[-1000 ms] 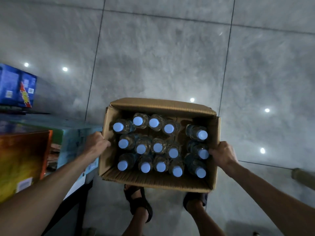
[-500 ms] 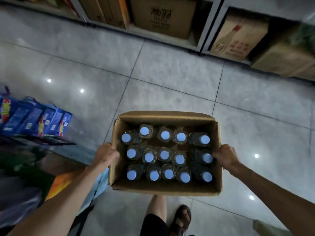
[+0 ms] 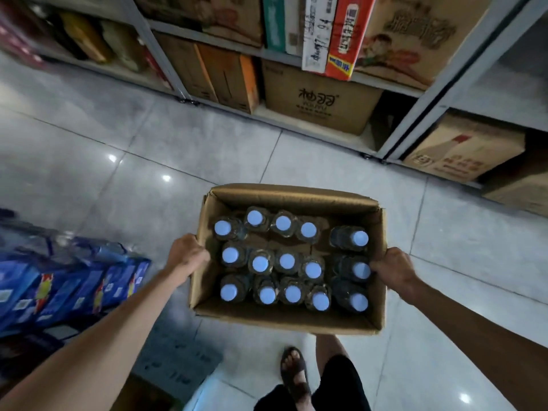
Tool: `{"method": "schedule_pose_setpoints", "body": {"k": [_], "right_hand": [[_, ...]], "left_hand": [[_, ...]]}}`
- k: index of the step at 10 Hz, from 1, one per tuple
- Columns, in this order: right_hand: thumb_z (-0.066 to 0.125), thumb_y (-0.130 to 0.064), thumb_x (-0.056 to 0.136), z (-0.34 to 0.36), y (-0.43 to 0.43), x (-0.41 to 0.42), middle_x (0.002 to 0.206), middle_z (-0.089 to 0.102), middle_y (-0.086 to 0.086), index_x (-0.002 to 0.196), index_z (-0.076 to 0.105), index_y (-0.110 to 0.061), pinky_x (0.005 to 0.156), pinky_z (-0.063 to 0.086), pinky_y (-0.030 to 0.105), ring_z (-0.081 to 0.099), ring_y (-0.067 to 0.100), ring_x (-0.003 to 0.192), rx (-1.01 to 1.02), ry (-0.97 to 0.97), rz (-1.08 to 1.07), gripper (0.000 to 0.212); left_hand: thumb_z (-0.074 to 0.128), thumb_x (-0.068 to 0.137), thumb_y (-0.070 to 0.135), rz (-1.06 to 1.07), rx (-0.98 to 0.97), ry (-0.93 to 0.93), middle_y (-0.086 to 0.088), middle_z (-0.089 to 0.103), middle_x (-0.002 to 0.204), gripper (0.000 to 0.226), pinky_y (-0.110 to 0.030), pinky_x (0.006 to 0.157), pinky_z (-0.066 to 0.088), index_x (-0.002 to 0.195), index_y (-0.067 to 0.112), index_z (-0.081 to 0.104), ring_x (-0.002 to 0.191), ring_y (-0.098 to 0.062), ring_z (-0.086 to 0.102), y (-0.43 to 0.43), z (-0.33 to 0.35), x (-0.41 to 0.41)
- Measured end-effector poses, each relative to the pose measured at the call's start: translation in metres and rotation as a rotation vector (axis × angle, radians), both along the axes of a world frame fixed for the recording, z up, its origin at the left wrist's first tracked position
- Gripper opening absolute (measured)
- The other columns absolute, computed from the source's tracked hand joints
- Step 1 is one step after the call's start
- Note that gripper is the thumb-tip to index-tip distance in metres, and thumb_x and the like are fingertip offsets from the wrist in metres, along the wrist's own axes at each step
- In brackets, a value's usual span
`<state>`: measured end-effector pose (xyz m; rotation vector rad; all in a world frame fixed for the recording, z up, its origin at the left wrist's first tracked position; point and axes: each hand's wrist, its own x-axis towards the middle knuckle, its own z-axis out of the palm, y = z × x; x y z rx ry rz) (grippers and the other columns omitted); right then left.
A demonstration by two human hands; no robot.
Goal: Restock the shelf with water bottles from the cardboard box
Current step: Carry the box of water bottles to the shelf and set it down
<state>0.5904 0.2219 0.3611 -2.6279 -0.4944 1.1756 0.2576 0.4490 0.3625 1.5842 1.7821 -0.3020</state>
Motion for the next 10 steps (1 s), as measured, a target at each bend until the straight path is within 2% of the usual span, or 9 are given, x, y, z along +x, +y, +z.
{"method": "schedule_pose_setpoints", "body": {"k": [2,3,4,5,6,7,8,9,10], "right_hand": [[0.063,-0.01,0.075,-0.019,0.149,0.034,0.068,0.066,0.022,0.074,0.063,0.003,0.052,0.051,0.036,0.065,0.034,0.059,0.021,0.029,0.043,0.014],[0.062,-0.01,0.076,-0.03,0.206,0.035,0.069,0.065,0.021,0.073,0.062,0.003,0.054,0.053,0.039,0.065,0.034,0.062,0.02,0.022,0.045,0.014],[0.062,-0.012,0.076,-0.045,0.275,0.028,0.076,0.064,0.019,0.075,0.061,0.002,0.057,0.05,0.038,0.063,0.035,0.069,-0.005,0.011,0.007,0.013],[0.063,-0.012,0.077,-0.062,0.323,0.018,0.076,0.062,0.018,0.077,0.061,0.003,0.055,0.047,0.034,0.061,0.033,0.067,-0.009,0.022,-0.047,0.015],[0.064,-0.014,0.078,-0.094,0.388,0.0,0.075,0.062,0.019,0.074,0.06,0.002,0.055,0.048,0.037,0.061,0.035,0.067,0.0,0.016,-0.104,0.017],[0.065,-0.016,0.077,-0.114,0.42,-0.004,0.076,0.062,0.02,0.073,0.059,0.0,0.056,0.048,0.037,0.062,0.036,0.069,0.004,0.026,-0.126,0.017],[0.066,-0.017,0.076,-0.154,0.469,-0.005,0.079,0.064,0.02,0.077,0.061,0.0,0.059,0.054,0.043,0.064,0.037,0.07,-0.004,0.049,-0.165,0.017],[0.067,-0.018,0.076,-0.182,0.499,-0.008,0.081,0.065,0.022,0.077,0.061,-0.001,0.062,0.056,0.048,0.064,0.038,0.071,-0.004,0.068,-0.161,0.018],[0.066,-0.018,0.077,-0.228,0.535,-0.014,0.082,0.064,0.023,0.078,0.059,-0.001,0.06,0.055,0.046,0.063,0.037,0.069,0.001,0.065,-0.188,0.019]], "left_hand": [[0.073,0.067,0.006,0.036,0.033,0.003,-0.018,0.065,0.079,0.018,-0.028,0.055,0.042,0.071,0.004,0.056,0.076,-0.032,0.065,0.128,-0.017,0.022],[0.073,0.066,0.006,0.036,0.037,-0.007,-0.02,0.067,0.078,0.016,-0.03,0.055,0.045,0.073,0.001,0.06,0.075,-0.033,0.066,0.18,-0.033,0.022],[0.072,0.066,0.006,0.047,0.032,-0.034,-0.02,0.067,0.079,0.02,-0.038,0.059,0.053,0.08,-0.003,0.062,0.075,-0.034,0.067,0.257,-0.056,0.022],[0.071,0.066,0.007,0.01,0.03,-0.04,-0.018,0.066,0.079,0.019,-0.036,0.058,0.053,0.081,-0.001,0.062,0.074,-0.033,0.066,0.322,-0.077,0.021],[0.071,0.069,0.015,-0.061,0.039,0.007,-0.015,0.068,0.083,0.018,-0.03,0.063,0.053,0.083,0.005,0.064,0.08,-0.031,0.068,0.407,-0.118,0.01],[0.07,0.07,0.019,-0.089,0.031,0.019,-0.015,0.07,0.087,0.019,-0.031,0.066,0.055,0.084,0.007,0.065,0.082,-0.032,0.068,0.444,-0.137,0.008],[0.068,0.076,0.014,-0.114,0.029,0.065,-0.018,0.068,0.091,0.019,-0.031,0.068,0.05,0.09,0.001,0.066,0.085,-0.033,0.066,0.496,-0.152,0.015],[0.069,0.078,0.012,-0.109,0.048,0.075,-0.019,0.067,0.09,0.018,-0.029,0.065,0.046,0.09,-0.001,0.065,0.085,-0.034,0.065,0.523,-0.17,0.015],[0.073,0.076,0.015,-0.113,0.062,-0.007,-0.015,0.067,0.085,0.015,-0.016,0.052,0.043,0.082,0.008,0.061,0.078,-0.029,0.067,0.582,-0.24,0.0]]}}
